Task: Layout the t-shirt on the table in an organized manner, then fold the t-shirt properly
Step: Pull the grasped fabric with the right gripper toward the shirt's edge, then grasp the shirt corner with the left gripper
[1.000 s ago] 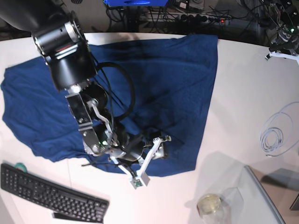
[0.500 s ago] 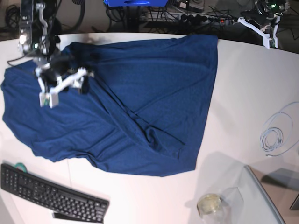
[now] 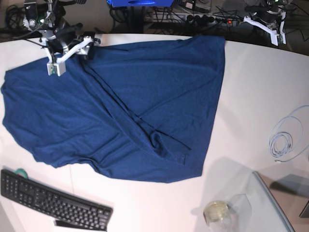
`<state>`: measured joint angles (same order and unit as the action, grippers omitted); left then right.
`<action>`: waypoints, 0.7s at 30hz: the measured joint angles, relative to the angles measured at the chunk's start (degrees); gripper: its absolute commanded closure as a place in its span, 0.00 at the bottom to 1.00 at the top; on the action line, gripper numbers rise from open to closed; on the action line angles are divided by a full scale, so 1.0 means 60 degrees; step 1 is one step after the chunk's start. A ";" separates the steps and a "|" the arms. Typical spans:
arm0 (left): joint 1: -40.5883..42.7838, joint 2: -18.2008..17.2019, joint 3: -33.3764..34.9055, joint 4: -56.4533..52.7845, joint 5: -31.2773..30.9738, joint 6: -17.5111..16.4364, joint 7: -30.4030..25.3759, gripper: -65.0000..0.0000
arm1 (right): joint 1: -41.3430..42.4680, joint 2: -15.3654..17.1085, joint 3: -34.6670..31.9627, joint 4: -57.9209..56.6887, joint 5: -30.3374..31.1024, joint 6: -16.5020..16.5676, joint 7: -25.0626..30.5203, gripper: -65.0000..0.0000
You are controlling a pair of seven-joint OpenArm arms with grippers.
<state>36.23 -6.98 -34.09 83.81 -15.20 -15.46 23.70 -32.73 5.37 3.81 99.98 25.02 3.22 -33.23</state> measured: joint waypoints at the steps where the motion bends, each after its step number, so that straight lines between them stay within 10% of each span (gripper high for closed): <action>1: 0.0000 -0.0029 0.0000 0.0000 -0.0004 0.0000 -0.0007 1.00 | -0.0076 -0.0004 0.0000 0.0000 0.0004 -0.0004 0.0004 0.44; 7: 0.0208 -0.0189 0.0073 -0.0255 -0.0004 -0.0080 -0.0066 1.00 | -0.0127 -0.0033 0.0404 -0.0204 0.0011 -0.0186 0.0000 0.44; 13: 0.0590 -0.0069 0.0073 -0.0568 0.0033 -0.2911 -0.0936 1.00 | -0.0244 -0.0066 0.0892 -0.0204 0.0007 -0.0215 0.0022 0.44; 21: 0.0375 0.0750 0.0087 -0.0612 0.0058 -0.3989 -0.1555 1.00 | -0.0215 -0.0087 0.0889 -0.0204 0.0011 -0.0215 0.0029 0.44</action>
<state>38.48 -2.48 -33.56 80.14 -14.85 -39.40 14.37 -34.02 4.84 9.15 98.76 25.08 1.93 -33.06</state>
